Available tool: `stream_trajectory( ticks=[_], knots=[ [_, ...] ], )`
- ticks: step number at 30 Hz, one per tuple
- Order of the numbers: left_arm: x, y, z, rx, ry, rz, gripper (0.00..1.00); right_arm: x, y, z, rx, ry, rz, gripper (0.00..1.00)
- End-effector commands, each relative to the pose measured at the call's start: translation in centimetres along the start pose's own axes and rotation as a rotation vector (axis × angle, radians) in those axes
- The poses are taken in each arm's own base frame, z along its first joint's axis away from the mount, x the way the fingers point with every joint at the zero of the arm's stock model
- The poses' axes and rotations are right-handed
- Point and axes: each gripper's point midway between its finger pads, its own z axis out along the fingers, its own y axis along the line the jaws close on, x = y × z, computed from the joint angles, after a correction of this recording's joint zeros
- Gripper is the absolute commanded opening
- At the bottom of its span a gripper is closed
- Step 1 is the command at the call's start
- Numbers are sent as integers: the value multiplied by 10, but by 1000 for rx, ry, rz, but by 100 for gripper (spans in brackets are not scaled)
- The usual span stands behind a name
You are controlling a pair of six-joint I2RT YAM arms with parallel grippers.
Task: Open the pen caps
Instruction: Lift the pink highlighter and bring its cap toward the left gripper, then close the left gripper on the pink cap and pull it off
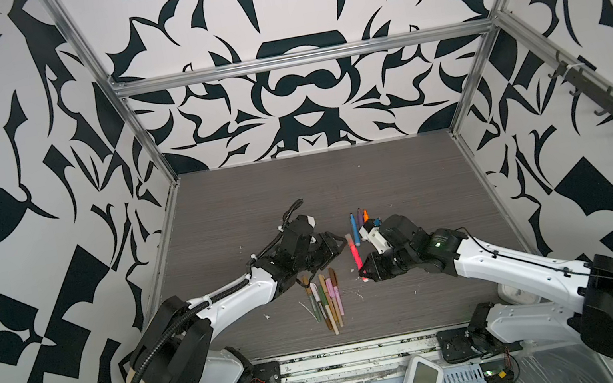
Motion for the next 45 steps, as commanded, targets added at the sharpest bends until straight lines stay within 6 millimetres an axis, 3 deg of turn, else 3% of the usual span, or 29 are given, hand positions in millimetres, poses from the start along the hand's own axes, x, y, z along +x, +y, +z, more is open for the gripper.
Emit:
stream_trajectory(
  ticks=[1, 5, 10, 25, 28, 32, 35, 40, 45],
  knots=[
    [-4, -9, -8, 27, -33, 18, 51, 0, 2, -2, -29, -8, 29, 0],
    [0, -11, -1, 26, 5, 17, 52, 2, 24, 3, -141, 39, 13, 0],
    [3, -4, 9, 11, 30, 3, 52, -3, 35, -5, -179, 14, -8, 0],
    [4, -11, 14, 28, 56, 14, 42, 6, 35, -4, -191, 54, -25, 0],
    [5, -12, 14, 29, 59, 16, 35, 7, 34, -4, -182, 67, -34, 0],
    [6, -16, 12, 43, 67, 27, 1, 6, 35, -8, -180, 57, -45, 0],
    [7, -19, 11, 52, 68, 38, 0, 0, 35, -12, -159, 34, -52, 0],
    [9, -22, 7, 57, 68, 46, 0, -11, 41, -16, -145, 8, -63, 26],
    [9, -26, 4, 63, 65, 50, 0, -20, 45, -10, -139, 13, -65, 28]
  ],
)
